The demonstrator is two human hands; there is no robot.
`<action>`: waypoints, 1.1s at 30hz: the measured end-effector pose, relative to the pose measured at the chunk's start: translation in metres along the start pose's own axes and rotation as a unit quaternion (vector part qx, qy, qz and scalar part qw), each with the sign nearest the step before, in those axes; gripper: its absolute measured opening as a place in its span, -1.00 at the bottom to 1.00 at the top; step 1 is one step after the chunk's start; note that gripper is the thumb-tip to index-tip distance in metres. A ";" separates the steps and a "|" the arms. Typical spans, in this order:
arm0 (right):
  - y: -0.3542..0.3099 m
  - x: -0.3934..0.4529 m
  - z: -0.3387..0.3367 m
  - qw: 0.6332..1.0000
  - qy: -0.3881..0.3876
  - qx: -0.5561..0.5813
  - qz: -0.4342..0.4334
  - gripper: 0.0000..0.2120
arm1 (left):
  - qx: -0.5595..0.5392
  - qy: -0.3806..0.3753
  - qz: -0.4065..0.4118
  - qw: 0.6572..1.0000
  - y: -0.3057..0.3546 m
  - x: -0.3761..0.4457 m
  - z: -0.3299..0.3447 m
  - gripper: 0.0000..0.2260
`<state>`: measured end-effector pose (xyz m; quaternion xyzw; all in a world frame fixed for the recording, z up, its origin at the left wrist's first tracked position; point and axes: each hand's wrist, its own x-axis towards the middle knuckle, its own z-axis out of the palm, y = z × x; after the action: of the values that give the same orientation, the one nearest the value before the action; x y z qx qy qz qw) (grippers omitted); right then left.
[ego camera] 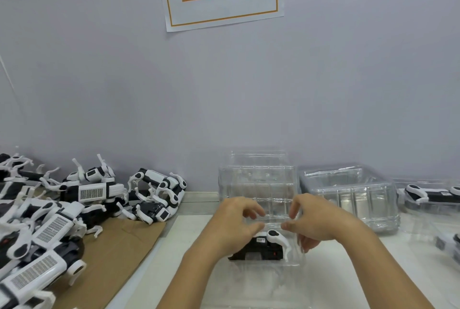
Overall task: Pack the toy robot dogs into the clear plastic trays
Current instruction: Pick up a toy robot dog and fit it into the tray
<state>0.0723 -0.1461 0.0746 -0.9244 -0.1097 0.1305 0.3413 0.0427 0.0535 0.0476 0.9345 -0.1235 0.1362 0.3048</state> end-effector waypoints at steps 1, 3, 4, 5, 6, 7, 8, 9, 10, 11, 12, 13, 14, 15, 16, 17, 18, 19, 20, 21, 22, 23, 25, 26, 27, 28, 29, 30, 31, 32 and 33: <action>0.000 0.000 -0.001 1.000 -0.001 -0.003 -0.001 -0.79 | 0.016 0.006 -0.001 1.000 -0.004 0.000 -0.003 -0.90; -0.001 -0.001 -0.003 1.000 0.006 -0.014 -0.007 -0.80 | 0.030 -0.014 -0.015 0.999 -0.011 -0.002 -0.007 -0.90; -0.002 -0.002 -0.003 1.000 0.012 -0.022 -0.010 -0.80 | 0.029 -0.034 -0.025 0.999 -0.013 -0.003 -0.009 -0.88; -0.002 -0.003 -0.003 0.999 0.017 -0.032 -0.013 -0.81 | 0.028 -0.054 -0.034 0.998 -0.015 -0.005 -0.011 -0.84; -0.003 -0.003 -0.003 0.999 0.020 -0.045 -0.016 -0.80 | 0.027 -0.073 -0.042 0.996 -0.016 -0.006 -0.013 -0.79; -0.003 -0.004 -0.003 0.998 0.020 -0.057 -0.018 -0.80 | 0.028 -0.093 -0.050 0.994 -0.016 -0.007 -0.015 -0.74; -0.004 -0.004 -0.002 0.997 0.019 -0.067 -0.018 -0.79 | 0.029 -0.111 -0.058 0.992 -0.015 -0.009 -0.016 -0.70; -0.005 -0.004 -0.001 0.997 0.016 -0.073 -0.018 -0.78 | 0.030 -0.127 -0.063 0.989 -0.014 -0.010 -0.018 -0.68; -0.005 -0.004 0.000 0.997 0.014 -0.077 -0.017 -0.77 | 0.032 -0.139 -0.065 0.988 -0.013 -0.010 -0.019 -0.68; -0.006 -0.004 0.001 0.997 0.013 -0.080 -0.016 -0.77 | 0.034 -0.149 -0.063 0.986 -0.011 -0.011 -0.021 -0.70; -0.007 -0.004 0.001 0.997 0.012 -0.080 -0.015 -0.77 | 0.033 -0.159 -0.059 0.985 -0.009 -0.012 -0.023 -0.72; -0.007 -0.004 0.001 0.997 0.012 -0.078 -0.014 -0.77 | 0.027 -0.169 -0.056 0.984 -0.006 -0.012 -0.025 -0.69; -0.008 -0.003 0.002 0.997 0.011 -0.074 -0.013 -0.78 | 0.017 -0.178 -0.056 0.982 -0.004 -0.013 -0.028 -0.64; -0.008 -0.004 0.002 0.997 0.010 -0.069 -0.013 -0.78 | 0.010 -0.187 -0.059 0.981 -0.002 -0.014 -0.030 -0.57; -0.008 -0.003 0.002 0.998 0.008 -0.065 -0.012 -0.78 | 0.008 -0.196 -0.064 0.978 -0.001 -0.015 -0.032 -0.52; -0.009 -0.003 0.002 0.998 0.006 -0.061 -0.011 -0.78 | 0.011 -0.210 -0.070 0.975 0.000 -0.016 -0.034 -0.48; -0.009 -0.003 0.002 0.998 0.005 -0.058 -0.011 -0.79 | 0.023 -0.225 -0.076 0.971 0.002 -0.016 -0.036 -0.44; -0.009 -0.004 0.003 0.998 0.004 -0.056 -0.011 -0.79 | 0.044 -0.241 -0.078 0.966 0.004 -0.016 -0.036 -0.41; -0.009 -0.003 0.003 0.998 0.003 -0.054 -0.011 -0.79 | 0.071 -0.256 -0.080 0.961 0.007 -0.016 -0.035 -0.38; -0.009 -0.003 0.003 0.998 0.002 -0.054 -0.012 -0.79 | 0.101 -0.268 -0.080 0.955 0.011 -0.016 -0.034 -0.37; -0.009 -0.003 0.004 0.998 0.001 -0.055 -0.013 -0.79 | 0.126 -0.275 -0.079 0.950 0.014 -0.016 -0.032 -0.38; -0.009 -0.003 0.004 0.998 0.001 -0.056 -0.013 -0.79 | 0.144 -0.277 -0.079 0.947 0.016 -0.017 -0.029 -0.40; -0.009 -0.002 0.005 0.998 0.001 -0.059 -0.014 -0.79 | 0.157 -0.272 -0.081 0.946 0.019 -0.017 -0.027 -0.42; -0.008 -0.002 0.005 0.998 0.001 -0.060 -0.014 -0.79 | 0.156 -0.268 -0.082 0.947 0.020 -0.018 -0.027 -0.43; -0.008 -0.002 0.005 0.998 0.001 -0.062 -0.016 -0.78 | 0.153 -0.265 -0.083 0.948 0.020 -0.018 -0.027 -0.45; -0.007 -0.001 0.004 0.998 0.002 -0.065 -0.018 -0.78 | 0.150 -0.263 -0.087 0.949 0.021 -0.018 -0.028 -0.46; -0.007 -0.001 0.004 0.998 0.002 -0.067 -0.020 -0.78 | 0.148 -0.261 -0.092 0.950 0.022 -0.019 -0.029 -0.46; -0.007 -0.002 0.003 0.997 0.004 -0.068 -0.022 -0.78 | 0.147 -0.260 -0.097 0.950 0.023 -0.019 -0.031 -0.46; -0.006 -0.002 0.003 0.997 0.007 -0.068 -0.024 -0.79 | 0.145 -0.259 -0.100 0.950 0.024 -0.019 -0.032 -0.46; -0.006 -0.002 0.002 0.997 0.016 -0.068 -0.028 -0.81 | 0.142 -0.257 -0.100 0.951 0.025 -0.019 -0.033 -0.46; -0.005 -0.002 0.000 0.997 0.030 -0.067 -0.034 -0.84 | 0.138 -0.252 -0.097 0.953 0.027 -0.019 -0.035 -0.46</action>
<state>0.0701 -0.1425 0.0782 -0.9443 -0.1397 0.0834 0.2859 0.0098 0.0566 0.0830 0.9788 -0.0855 -0.1184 0.1433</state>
